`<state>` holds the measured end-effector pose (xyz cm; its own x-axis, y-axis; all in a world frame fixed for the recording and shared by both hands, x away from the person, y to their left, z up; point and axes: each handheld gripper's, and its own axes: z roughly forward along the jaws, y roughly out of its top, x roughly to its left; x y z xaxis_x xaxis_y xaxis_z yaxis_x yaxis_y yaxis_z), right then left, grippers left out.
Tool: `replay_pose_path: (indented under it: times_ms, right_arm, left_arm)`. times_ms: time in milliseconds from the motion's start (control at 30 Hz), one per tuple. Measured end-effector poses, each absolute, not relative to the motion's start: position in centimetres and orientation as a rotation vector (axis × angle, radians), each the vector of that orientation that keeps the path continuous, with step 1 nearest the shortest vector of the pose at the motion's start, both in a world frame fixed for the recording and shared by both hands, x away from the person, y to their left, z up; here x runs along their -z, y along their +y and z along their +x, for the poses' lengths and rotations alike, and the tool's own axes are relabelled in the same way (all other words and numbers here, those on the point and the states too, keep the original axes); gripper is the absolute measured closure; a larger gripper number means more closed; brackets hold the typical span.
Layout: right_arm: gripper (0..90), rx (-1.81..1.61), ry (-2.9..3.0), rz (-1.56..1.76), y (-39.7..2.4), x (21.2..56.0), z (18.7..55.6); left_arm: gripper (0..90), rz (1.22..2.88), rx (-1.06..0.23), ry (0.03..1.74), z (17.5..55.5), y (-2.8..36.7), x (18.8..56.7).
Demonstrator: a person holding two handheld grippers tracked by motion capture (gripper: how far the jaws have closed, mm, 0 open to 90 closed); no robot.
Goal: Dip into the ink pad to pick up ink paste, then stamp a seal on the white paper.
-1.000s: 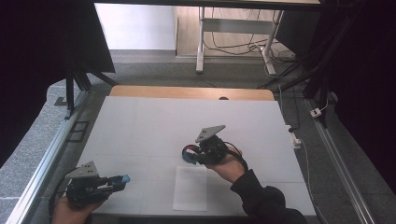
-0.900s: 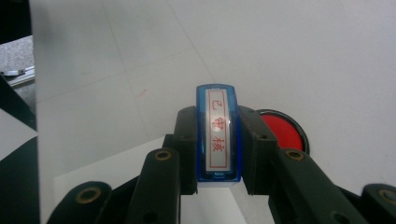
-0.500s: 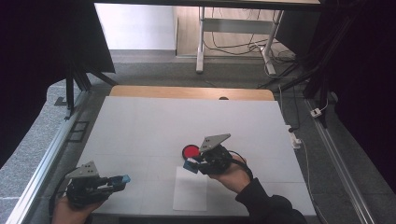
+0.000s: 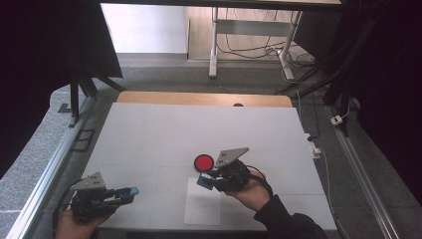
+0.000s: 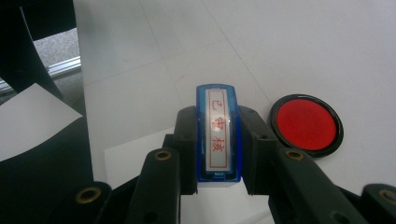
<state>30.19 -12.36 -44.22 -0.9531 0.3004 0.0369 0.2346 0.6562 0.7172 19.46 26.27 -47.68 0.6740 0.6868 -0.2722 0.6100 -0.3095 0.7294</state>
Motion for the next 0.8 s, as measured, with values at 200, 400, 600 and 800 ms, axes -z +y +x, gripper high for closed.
replay_pose_path:
  times_ms: [200,400,600,800]
  right_arm:
    - [70.9,-1.174,2.785,0.447,-12.6,44.2,30.0]
    - [70.9,-1.157,2.799,0.441,-12.5,44.6,29.8]
    - [71.0,-1.122,2.821,0.411,-12.2,45.3,29.5]
    - [70.9,-1.101,2.837,0.407,-12.0,46.0,29.6]
  left_arm:
    - [68.2,2.018,-0.111,1.002,19.5,26.3,47.7]
    - [68.2,2.018,-0.112,1.001,19.5,26.3,47.7]
    - [68.2,2.019,-0.111,1.001,19.5,26.3,47.7]
    - [68.2,2.019,-0.112,1.0,19.5,26.3,47.7]
